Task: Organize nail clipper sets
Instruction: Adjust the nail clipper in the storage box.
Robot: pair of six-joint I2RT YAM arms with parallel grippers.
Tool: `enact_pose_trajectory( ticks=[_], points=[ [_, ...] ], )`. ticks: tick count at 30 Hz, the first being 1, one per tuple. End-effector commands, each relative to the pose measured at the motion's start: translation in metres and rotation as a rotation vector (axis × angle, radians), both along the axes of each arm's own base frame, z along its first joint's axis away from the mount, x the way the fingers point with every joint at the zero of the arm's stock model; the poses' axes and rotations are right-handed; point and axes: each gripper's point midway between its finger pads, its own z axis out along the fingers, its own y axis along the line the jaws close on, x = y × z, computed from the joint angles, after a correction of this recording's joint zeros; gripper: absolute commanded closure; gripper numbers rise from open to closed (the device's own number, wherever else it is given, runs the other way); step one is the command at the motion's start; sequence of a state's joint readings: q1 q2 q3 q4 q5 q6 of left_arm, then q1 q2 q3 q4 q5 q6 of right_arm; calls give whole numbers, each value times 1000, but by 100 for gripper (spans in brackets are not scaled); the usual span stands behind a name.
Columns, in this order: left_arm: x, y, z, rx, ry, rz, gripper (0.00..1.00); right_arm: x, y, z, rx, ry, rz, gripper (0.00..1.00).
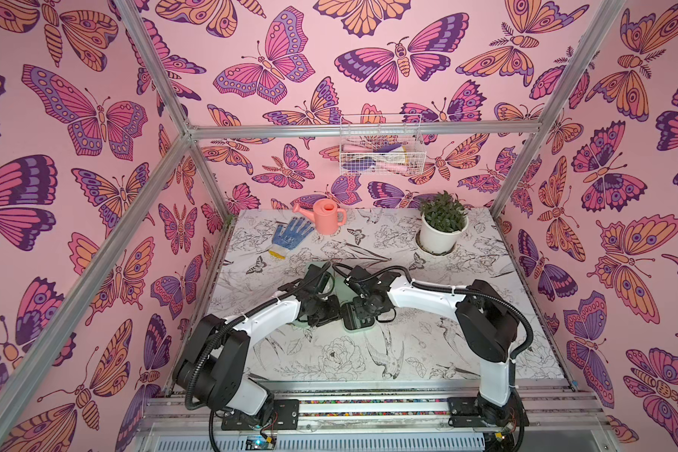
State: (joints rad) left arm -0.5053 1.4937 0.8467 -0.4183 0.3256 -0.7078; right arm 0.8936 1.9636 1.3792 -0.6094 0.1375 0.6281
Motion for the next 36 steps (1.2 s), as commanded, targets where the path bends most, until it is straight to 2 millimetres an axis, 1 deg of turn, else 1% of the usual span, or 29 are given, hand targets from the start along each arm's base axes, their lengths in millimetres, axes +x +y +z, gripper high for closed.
enact_pose_trajectory(
  ticks=[1,11,18,23,26,33,36],
  points=[
    [-6,1,-3,3,10,-16,55,-2,0,-10,-26,12,-3,91],
    [-6,1,-3,2,9,-15,55,-11,-3,-30,-50,49,-5,92],
    [-6,1,-3,2,10,-13,55,-15,1,-33,-58,54,4,92],
    [-6,1,-3,2,11,-12,55,-15,3,-29,-82,43,11,92],
    [-5,1,-3,0,10,-13,55,-15,2,-30,-104,45,10,92],
    [-6,1,-3,1,10,-13,55,-20,0,-41,-138,65,2,92],
    [-6,1,-3,1,10,-14,55,-19,-4,-39,-151,57,-4,92]
  ],
)
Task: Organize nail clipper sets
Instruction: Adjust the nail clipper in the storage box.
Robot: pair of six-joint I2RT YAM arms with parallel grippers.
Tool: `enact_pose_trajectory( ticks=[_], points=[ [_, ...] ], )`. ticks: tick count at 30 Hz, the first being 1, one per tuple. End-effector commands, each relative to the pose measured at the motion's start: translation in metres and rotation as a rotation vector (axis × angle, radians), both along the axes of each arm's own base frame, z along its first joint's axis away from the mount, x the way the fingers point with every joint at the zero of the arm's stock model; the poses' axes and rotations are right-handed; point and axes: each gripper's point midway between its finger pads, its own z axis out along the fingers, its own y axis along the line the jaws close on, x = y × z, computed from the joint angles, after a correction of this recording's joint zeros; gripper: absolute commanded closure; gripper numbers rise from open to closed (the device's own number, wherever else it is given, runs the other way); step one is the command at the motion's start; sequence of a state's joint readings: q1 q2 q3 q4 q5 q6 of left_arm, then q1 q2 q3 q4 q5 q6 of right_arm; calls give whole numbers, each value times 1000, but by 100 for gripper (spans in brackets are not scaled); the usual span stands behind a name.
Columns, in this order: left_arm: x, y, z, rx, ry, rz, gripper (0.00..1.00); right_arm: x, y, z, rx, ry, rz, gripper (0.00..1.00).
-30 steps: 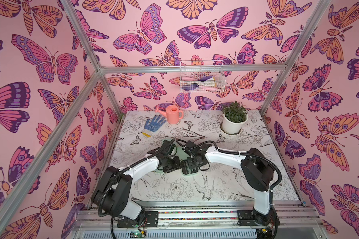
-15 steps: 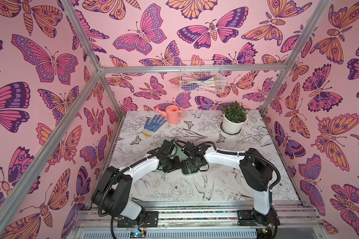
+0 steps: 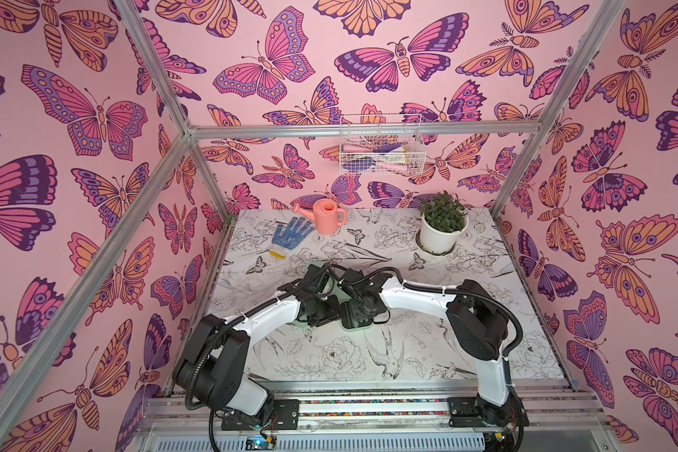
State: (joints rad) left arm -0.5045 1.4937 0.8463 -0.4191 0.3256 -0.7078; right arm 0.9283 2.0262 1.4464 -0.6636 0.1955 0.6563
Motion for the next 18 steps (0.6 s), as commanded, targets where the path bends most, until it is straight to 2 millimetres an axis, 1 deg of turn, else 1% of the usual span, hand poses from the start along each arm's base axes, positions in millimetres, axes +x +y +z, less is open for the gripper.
enact_pose_trajectory(
  ticks=[1,4,7,9,11,13,15,17,18],
  points=[
    [-6,1,-2,1,8,-14,55,-17,-11,-28,-85,61,-1,92],
    [-5,1,-2,3,6,-13,55,-11,-11,-12,-76,23,2,92],
    [-3,5,-3,22,0,1,55,0,-9,16,-49,-31,9,90],
    [0,11,-4,41,-1,22,55,6,-8,41,-10,-73,9,85],
    [3,14,-3,46,-3,44,55,11,-9,68,27,-118,9,77],
    [6,16,-4,50,-2,53,56,11,-15,85,41,-150,3,71],
    [8,13,-6,45,5,48,57,9,-21,92,50,-157,-4,68],
    [8,9,-10,35,25,41,59,6,-26,86,55,-144,-13,69],
    [8,8,-12,35,31,41,65,5,-28,81,58,-132,-16,69]
  ],
)
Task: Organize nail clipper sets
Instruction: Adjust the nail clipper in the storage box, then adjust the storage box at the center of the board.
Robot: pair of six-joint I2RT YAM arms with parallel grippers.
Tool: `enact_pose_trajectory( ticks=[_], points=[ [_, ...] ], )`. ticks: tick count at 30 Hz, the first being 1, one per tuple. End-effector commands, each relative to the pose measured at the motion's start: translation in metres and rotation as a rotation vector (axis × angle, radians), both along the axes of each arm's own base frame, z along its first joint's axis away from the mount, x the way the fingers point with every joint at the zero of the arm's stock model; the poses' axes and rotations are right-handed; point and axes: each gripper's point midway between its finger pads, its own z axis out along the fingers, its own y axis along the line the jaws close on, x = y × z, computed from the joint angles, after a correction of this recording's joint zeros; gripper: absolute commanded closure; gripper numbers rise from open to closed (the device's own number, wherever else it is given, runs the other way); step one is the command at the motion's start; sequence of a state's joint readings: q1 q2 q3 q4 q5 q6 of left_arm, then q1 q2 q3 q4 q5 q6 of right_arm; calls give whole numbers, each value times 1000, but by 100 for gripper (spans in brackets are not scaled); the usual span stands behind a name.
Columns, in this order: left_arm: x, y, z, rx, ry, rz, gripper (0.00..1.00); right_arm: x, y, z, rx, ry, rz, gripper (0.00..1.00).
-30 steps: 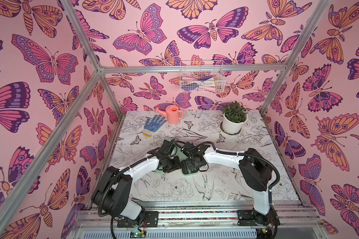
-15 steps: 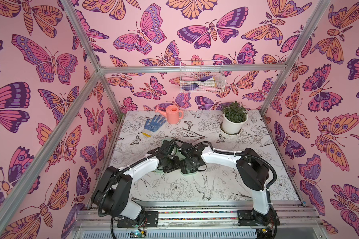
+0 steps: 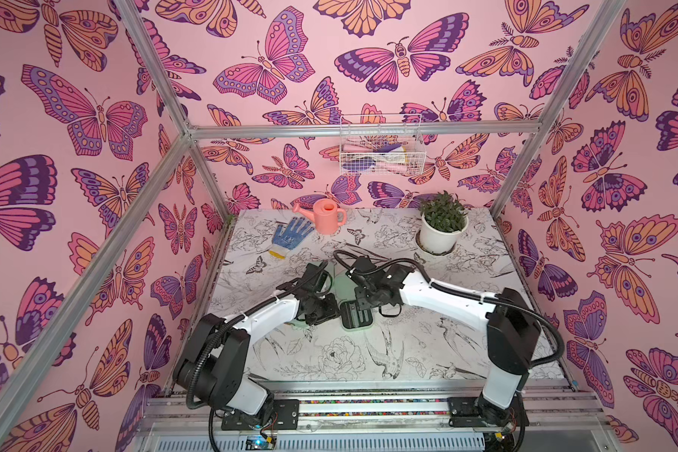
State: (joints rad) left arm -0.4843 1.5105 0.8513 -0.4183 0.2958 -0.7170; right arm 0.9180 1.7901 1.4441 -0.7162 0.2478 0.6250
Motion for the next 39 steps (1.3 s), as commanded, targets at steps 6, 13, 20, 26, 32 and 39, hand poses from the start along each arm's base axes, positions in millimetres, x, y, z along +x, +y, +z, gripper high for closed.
enact_pose_trajectory(
  ticks=[6,13,20,26,32,39],
  points=[
    [-4,7,-26,54,74,26,81,-7,-10,-51,-30,104,-20,71],
    [-12,1,-41,71,125,17,81,-10,-14,-84,-71,151,-33,71],
    [-21,-8,-45,64,151,-5,81,-16,-30,-105,-121,178,-57,72],
    [-32,-7,-37,42,145,-4,80,-6,-51,-105,-190,154,-3,85],
    [-37,0,-24,49,118,-7,78,12,-54,-112,-195,157,185,100],
    [-33,9,-10,71,67,-6,54,35,-61,-101,-300,75,427,100]
  ],
)
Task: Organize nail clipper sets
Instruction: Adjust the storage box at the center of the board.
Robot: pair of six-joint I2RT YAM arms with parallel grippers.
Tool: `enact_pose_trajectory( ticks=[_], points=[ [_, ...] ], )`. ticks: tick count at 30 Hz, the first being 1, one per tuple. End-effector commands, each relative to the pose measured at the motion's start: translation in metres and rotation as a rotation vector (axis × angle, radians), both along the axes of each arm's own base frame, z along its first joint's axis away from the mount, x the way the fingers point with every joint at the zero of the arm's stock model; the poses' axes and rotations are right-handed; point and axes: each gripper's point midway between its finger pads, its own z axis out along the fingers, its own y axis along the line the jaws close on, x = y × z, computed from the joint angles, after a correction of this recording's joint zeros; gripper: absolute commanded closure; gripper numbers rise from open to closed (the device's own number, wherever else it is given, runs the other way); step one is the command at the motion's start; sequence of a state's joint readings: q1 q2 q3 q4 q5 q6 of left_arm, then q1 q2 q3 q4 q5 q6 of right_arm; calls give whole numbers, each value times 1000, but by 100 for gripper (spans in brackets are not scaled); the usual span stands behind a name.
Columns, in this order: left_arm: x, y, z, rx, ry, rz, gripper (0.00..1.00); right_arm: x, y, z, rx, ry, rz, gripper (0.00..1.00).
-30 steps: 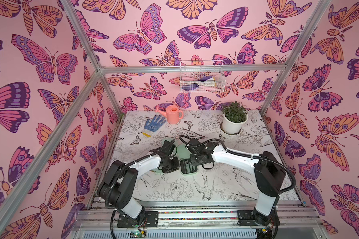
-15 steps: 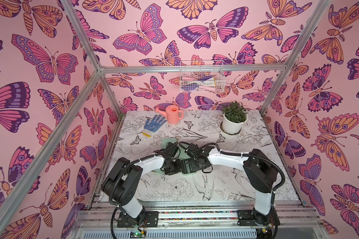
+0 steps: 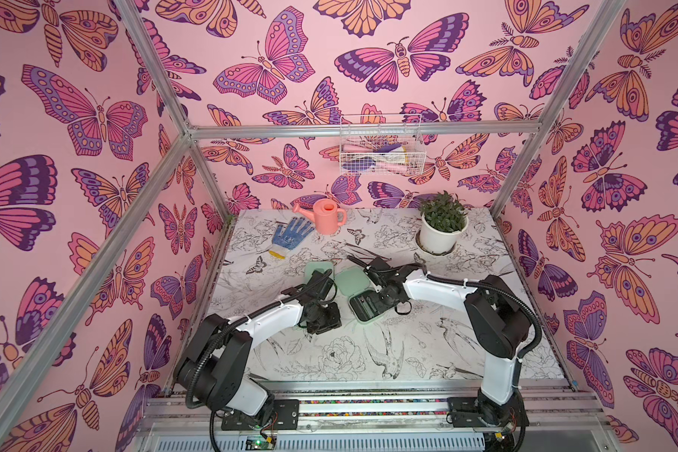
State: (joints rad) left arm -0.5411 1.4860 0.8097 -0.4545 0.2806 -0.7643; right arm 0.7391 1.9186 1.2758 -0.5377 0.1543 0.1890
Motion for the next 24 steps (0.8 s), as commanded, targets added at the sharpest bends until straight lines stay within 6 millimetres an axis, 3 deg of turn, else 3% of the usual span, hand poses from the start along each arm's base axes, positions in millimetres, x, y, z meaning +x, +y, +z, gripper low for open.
enact_pose_trajectory(
  ticks=[1,9,16,24],
  points=[
    [-4,13,2,40,2,5,50,7,-11,-3,-131,-35,217,100],
    [5,18,16,-1,-8,40,38,18,-38,-4,-345,-92,493,100],
    [1,-7,-6,-207,70,141,35,28,-42,-14,-295,-101,510,100],
    [26,-24,-17,-313,59,229,32,29,-39,-17,-227,-141,471,100]
  ],
)
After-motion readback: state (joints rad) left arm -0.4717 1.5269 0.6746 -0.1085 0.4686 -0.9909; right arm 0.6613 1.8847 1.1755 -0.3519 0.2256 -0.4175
